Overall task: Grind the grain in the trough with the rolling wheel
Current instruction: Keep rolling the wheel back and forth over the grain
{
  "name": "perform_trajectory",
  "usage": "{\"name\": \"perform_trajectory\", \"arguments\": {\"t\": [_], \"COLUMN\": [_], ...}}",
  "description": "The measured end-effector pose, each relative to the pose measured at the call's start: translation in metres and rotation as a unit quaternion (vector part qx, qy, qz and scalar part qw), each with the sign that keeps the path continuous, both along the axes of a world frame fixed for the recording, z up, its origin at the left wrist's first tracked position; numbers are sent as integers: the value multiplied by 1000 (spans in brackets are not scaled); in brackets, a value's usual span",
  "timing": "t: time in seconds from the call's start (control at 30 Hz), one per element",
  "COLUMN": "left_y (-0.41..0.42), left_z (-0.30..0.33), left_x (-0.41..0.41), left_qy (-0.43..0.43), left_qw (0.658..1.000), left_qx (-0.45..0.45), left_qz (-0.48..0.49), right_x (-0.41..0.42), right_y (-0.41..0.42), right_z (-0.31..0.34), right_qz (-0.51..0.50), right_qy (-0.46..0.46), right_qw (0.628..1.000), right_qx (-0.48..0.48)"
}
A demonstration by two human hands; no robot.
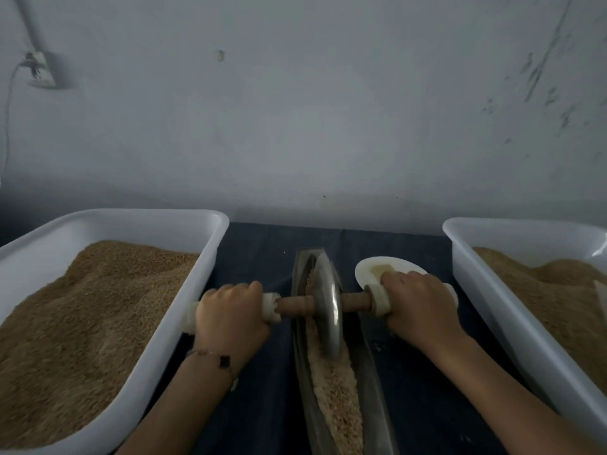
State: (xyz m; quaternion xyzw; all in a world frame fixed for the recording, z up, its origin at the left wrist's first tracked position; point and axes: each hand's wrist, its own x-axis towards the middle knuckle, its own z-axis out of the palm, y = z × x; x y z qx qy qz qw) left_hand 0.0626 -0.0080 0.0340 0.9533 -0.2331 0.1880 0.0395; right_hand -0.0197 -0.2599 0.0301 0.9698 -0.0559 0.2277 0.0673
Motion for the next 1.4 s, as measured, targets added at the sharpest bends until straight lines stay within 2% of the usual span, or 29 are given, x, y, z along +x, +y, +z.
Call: {"name": "perform_trajectory", "arguments": {"t": [0.13, 0.23, 0.43, 0.53, 0.63, 0.77, 0.9, 1.1, 1.2, 1.3, 1.4], "left_y": [21, 33, 29, 15, 3, -11, -10, 26, 45, 49, 44], "left_z": [-3, -1, 2, -5, -8, -1, 1, 0, 3, 8, 1], "left_x": [-42, -70, -63, -29, 4, 28, 18, -51, -87, -98, -81], "left_qy": [38, 30, 43, 33, 22, -20, -39, 32, 18, -13, -8], "left_qw": [999, 999, 996, 999, 999, 1000, 999, 999, 992, 993, 994], "left_qx": [-20, -34, -27, -5, -17, 0, 20, -14, -61, -47, -36], "left_qz": [-11, -15, -78, -7, 23, 19, -4, -35, -104, -108, -105], "right_x": [-45, -74, -69, -33, 7, 29, 8, -57, -89, -99, -84], "right_y": [12, 15, 11, 5, -3, -12, -4, 17, 17, 13, 13], "right_z": [-4, -5, -7, -6, -3, -7, -15, -6, -3, -1, -6], "right_qz": [45, 75, 66, 38, 11, -22, -25, 39, 69, 94, 71], "right_qy": [-88, -122, -81, -71, -51, -28, -70, -132, -126, -108, -92], "right_qw": [995, 990, 995, 997, 998, 999, 997, 990, 989, 989, 993], "right_qx": [-15, -16, -5, -11, -35, 33, 33, -15, -25, -21, -9]}}
